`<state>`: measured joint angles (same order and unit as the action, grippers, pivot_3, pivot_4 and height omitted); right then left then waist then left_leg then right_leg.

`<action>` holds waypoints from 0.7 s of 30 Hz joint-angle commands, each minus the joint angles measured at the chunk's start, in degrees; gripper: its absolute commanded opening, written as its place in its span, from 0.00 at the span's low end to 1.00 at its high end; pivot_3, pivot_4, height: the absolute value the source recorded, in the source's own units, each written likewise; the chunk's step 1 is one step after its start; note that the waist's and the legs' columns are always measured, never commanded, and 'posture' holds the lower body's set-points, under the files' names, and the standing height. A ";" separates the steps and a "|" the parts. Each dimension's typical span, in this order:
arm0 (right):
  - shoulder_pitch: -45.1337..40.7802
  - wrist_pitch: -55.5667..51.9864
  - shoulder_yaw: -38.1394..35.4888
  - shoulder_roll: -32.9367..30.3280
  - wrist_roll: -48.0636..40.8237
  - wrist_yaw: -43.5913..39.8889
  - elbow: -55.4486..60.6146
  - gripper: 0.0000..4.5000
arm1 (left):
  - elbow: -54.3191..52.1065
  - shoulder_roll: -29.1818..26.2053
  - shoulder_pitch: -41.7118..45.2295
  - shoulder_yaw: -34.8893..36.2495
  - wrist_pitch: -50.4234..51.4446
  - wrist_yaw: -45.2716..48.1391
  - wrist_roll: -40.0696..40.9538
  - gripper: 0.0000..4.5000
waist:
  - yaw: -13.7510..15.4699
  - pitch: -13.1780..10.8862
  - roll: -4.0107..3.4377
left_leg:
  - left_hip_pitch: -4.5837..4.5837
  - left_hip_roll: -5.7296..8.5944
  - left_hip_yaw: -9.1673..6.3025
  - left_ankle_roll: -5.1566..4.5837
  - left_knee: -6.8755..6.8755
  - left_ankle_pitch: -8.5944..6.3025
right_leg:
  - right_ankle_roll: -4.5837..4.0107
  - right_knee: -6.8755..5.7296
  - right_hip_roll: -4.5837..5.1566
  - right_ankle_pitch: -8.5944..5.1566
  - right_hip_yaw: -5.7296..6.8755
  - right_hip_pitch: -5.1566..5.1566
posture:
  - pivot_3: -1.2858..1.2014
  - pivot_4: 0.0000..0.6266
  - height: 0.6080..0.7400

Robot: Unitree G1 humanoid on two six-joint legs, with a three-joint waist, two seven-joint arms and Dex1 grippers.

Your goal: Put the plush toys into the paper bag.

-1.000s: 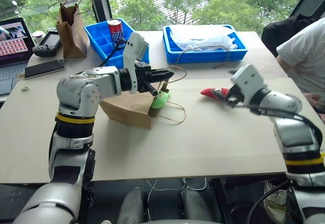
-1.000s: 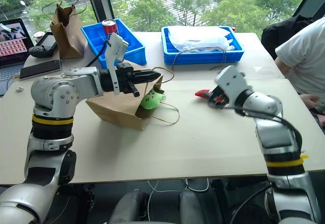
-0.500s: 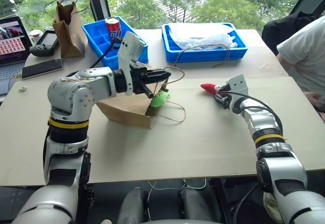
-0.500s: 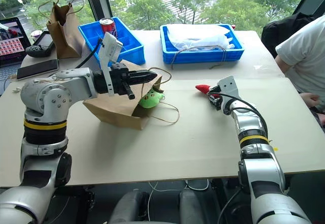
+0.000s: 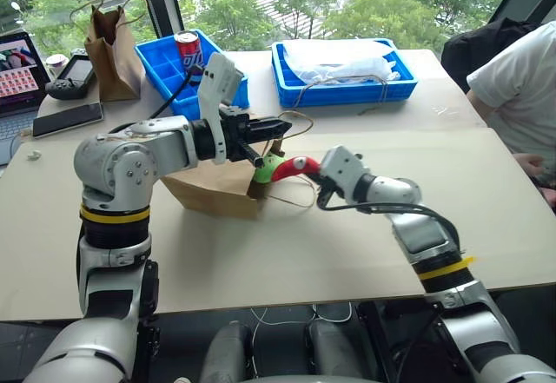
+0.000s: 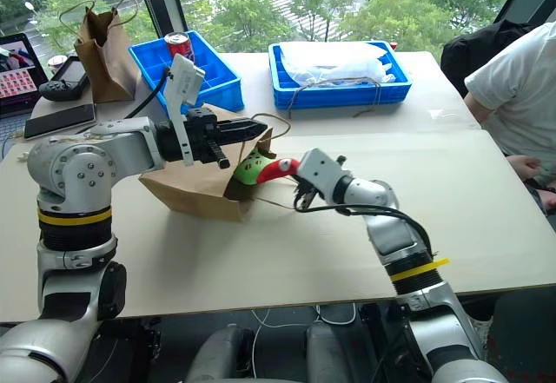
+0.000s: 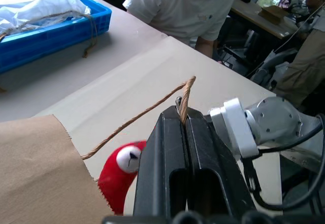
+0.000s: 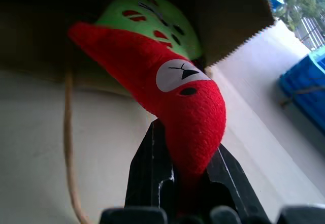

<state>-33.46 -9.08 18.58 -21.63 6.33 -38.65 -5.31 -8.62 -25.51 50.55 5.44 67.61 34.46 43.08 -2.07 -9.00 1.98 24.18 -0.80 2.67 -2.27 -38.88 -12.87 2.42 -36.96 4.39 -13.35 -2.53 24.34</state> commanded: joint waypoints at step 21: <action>-13.86 38.98 7.79 15.11 7.16 7.86 -29.18 0.63 | -5.53 0.68 -2.25 1.56 1.84 -2.56 3.86 0.00 | -0.22 0.00 0.00 | 0.01 0.00 -0.21 0.16 0.11 0.05 | -0.03 -0.15 0.04 0.02 0.12 0.00 | 0.52 0.24 1.00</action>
<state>-47.27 28.65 28.55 -6.19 15.76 -30.13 -36.36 -11.78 -24.49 47.95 5.86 69.59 32.02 45.39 -2.30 -9.00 1.98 24.20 -0.80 2.45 -2.11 -38.76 -12.82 2.38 -37.11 4.43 -13.33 -2.40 24.34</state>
